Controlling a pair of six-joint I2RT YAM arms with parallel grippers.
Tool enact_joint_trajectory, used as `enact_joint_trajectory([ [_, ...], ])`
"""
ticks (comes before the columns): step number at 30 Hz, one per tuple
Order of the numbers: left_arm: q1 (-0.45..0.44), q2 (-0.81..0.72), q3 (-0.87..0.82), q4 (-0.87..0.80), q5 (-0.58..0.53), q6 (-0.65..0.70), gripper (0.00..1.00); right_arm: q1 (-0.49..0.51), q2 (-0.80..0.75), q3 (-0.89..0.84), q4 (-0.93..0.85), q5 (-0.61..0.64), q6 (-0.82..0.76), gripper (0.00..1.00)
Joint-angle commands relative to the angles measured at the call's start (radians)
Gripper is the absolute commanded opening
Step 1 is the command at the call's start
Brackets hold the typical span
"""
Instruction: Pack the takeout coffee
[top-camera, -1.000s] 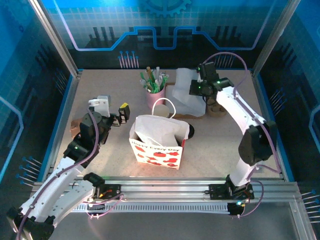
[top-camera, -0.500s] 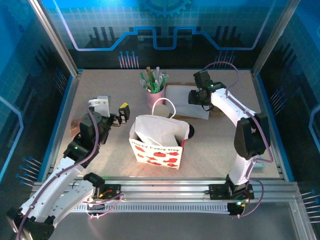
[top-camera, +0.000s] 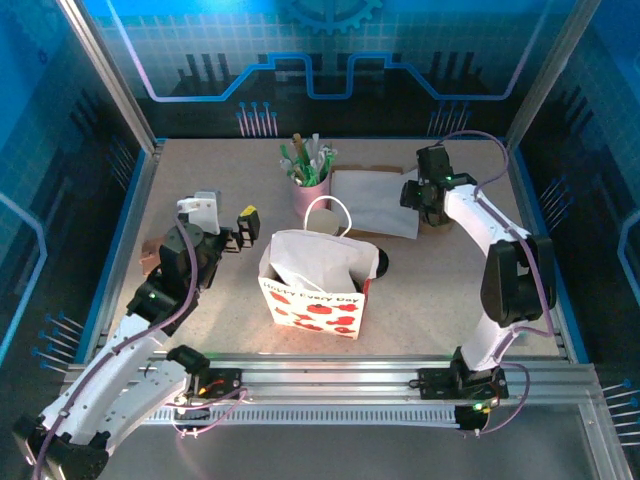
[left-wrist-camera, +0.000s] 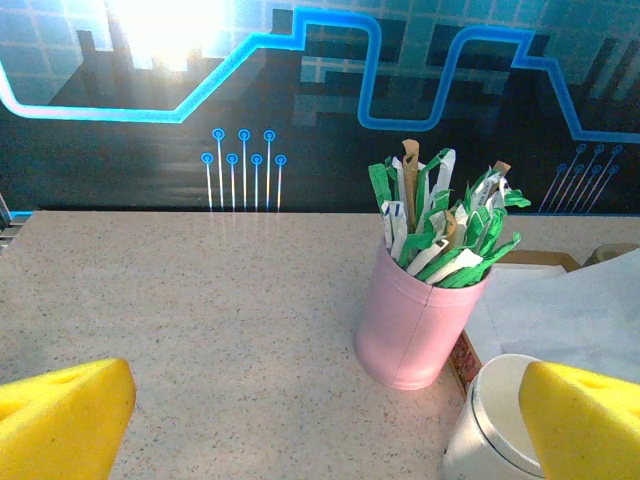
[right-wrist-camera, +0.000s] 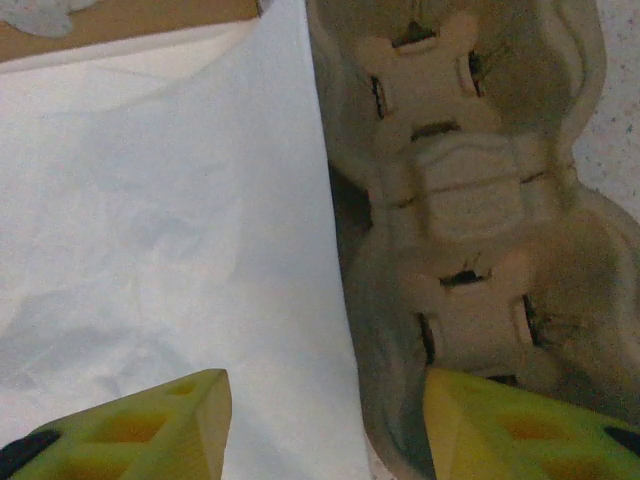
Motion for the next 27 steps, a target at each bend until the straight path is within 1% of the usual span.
enact_joint_trajectory([
  [1,0.009,-0.014,-0.009,0.038,0.002,-0.002,0.99,-0.027,0.033,0.024,0.037,-0.053,-0.008,0.50],
  [4,0.009,-0.016,-0.008,0.040,0.001,-0.002,0.99,-0.034,0.052,0.022,0.065,-0.103,-0.003,0.46],
  [6,0.009,-0.016,-0.008,0.039,0.003,-0.002,0.99,-0.033,0.075,0.037,0.066,-0.119,-0.006,0.45],
  [9,0.008,-0.016,-0.008,0.039,0.002,0.001,0.99,-0.034,0.110,0.062,0.046,-0.113,-0.007,0.45],
  [11,0.008,-0.016,-0.008,0.037,0.000,0.002,0.99,-0.034,0.114,0.058,0.054,-0.108,-0.004,0.41],
  [14,0.008,-0.016,-0.010,0.039,-0.002,0.001,0.99,-0.033,0.112,0.054,0.065,-0.118,-0.002,0.29],
  [17,0.009,-0.015,-0.010,0.041,-0.001,0.003,0.99,-0.032,0.100,0.044,0.074,-0.125,-0.002,0.13],
  [19,0.008,-0.013,-0.011,0.042,-0.001,0.004,0.99,-0.033,0.084,0.038,0.075,-0.132,0.005,0.01],
  [23,0.008,-0.014,-0.010,0.042,-0.003,0.007,0.99,-0.028,0.004,0.005,0.100,-0.169,0.026,0.00],
  [27,0.008,-0.017,-0.010,0.042,-0.007,0.007,0.99,-0.017,-0.139,-0.024,0.108,-0.185,0.052,0.00],
])
